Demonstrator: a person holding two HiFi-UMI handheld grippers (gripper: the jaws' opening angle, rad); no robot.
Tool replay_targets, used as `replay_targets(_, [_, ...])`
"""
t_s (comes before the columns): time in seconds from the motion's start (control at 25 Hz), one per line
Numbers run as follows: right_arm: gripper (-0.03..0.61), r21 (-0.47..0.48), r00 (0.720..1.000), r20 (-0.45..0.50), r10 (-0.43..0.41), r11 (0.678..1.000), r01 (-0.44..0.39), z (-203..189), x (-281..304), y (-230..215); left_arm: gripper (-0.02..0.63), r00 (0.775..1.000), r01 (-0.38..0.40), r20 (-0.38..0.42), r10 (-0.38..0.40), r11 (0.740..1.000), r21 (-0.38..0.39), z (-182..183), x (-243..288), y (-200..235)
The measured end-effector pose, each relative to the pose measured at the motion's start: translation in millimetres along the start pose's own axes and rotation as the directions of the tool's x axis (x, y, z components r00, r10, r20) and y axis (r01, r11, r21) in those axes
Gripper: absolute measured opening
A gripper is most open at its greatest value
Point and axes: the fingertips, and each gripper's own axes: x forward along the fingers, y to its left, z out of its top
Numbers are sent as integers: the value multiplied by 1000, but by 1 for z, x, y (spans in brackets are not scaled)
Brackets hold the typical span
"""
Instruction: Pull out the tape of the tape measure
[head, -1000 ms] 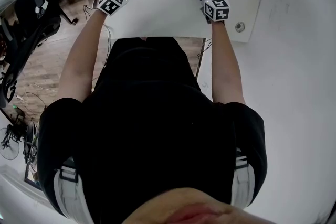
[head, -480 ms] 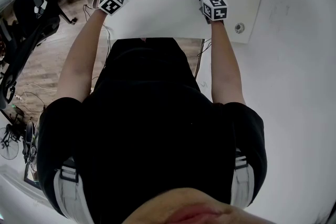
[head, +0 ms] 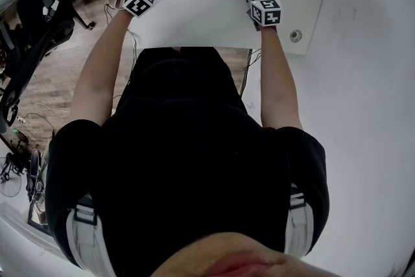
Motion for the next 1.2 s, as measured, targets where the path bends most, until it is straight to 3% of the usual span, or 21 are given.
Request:
replay_targets(0.68, [67, 20, 999, 38, -16, 1000, 15, 8, -13, -4, 255, 999, -35, 35, 36, 999, -11, 4, -19, -2])
replay_targets(1.0, [74, -8, 994, 109, 5, 1000, -4, 32, -30, 7, 253, 986, -94, 133, 101, 994, -60, 27, -57, 1])
replay_targets(1.2, [74, 1, 985, 173, 17, 1000, -17, 53, -46, 18, 236, 962, -157, 217, 167, 986, -59, 47, -95, 0])
